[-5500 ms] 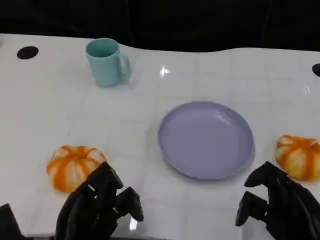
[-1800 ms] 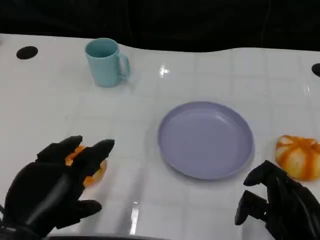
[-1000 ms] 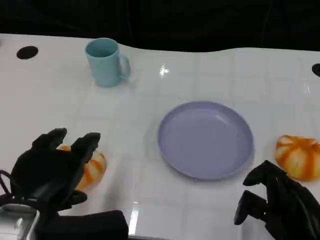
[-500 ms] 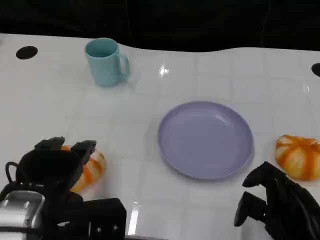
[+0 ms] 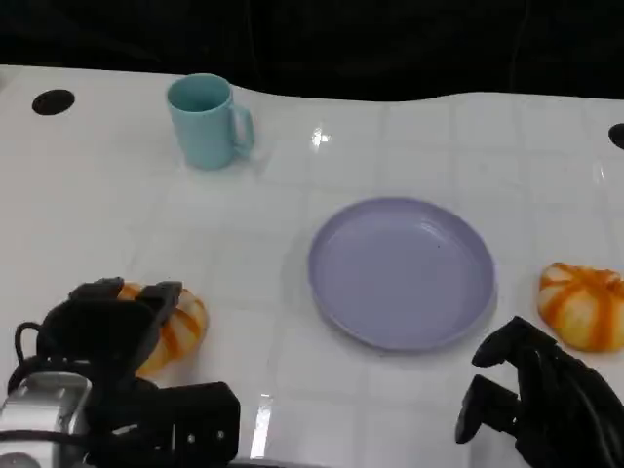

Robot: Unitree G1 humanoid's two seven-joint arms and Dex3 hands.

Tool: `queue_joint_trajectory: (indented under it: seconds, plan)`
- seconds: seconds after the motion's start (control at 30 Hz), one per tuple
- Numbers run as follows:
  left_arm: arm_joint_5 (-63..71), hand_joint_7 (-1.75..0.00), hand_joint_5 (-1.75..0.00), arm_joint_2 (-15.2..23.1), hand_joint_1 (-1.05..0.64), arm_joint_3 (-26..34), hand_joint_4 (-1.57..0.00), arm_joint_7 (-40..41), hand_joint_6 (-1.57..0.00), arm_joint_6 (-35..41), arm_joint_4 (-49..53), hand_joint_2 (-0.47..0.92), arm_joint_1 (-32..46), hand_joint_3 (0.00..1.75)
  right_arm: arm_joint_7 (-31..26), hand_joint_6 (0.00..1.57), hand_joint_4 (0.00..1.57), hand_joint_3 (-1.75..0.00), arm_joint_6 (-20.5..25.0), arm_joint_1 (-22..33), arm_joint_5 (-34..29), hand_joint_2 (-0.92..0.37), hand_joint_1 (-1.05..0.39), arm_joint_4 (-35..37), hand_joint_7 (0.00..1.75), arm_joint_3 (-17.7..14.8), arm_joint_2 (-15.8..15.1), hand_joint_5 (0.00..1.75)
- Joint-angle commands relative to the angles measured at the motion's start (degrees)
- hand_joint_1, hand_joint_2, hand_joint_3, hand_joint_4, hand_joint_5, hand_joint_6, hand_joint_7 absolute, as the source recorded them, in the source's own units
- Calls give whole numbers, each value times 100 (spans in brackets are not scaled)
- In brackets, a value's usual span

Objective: Grasp the bread from the table and place it into the plate.

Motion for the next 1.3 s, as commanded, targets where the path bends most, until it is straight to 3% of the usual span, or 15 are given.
queue_joint_trajectory:
  seconds: [0.03, 0.93, 1.17, 1.3]
  plan:
    - [-122, 0, -1, 60, -36, -73, -9, 399, -16, -38, 307, 87, -155, 0, 5, 43, 71, -41, -56, 15, 10, -92, -55, -32, 170, -30, -35, 175]
    - [-524, 0, 0, -53, -40, -637, -6, 1486, -13, -208, 2347, 88, -1276, 0, -74, 44, 71, -42, -28, -14, -23, -92, -55, -17, 171, 4, -22, 175]
    - [-652, 0, 0, -143, -40, -803, -5, 1509, -11, -274, 2955, 89, -1613, 0, -49, 44, 72, -42, -70, -20, -55, -92, -55, 4, 170, 12, -51, 175]
    - [-981, -1, -4, -57, -39, -860, -11, 1180, -14, -626, 3262, 91, -1822, 1, -42, 44, 71, -42, -77, -23, -37, -92, -55, 19, 170, 1, -43, 175]
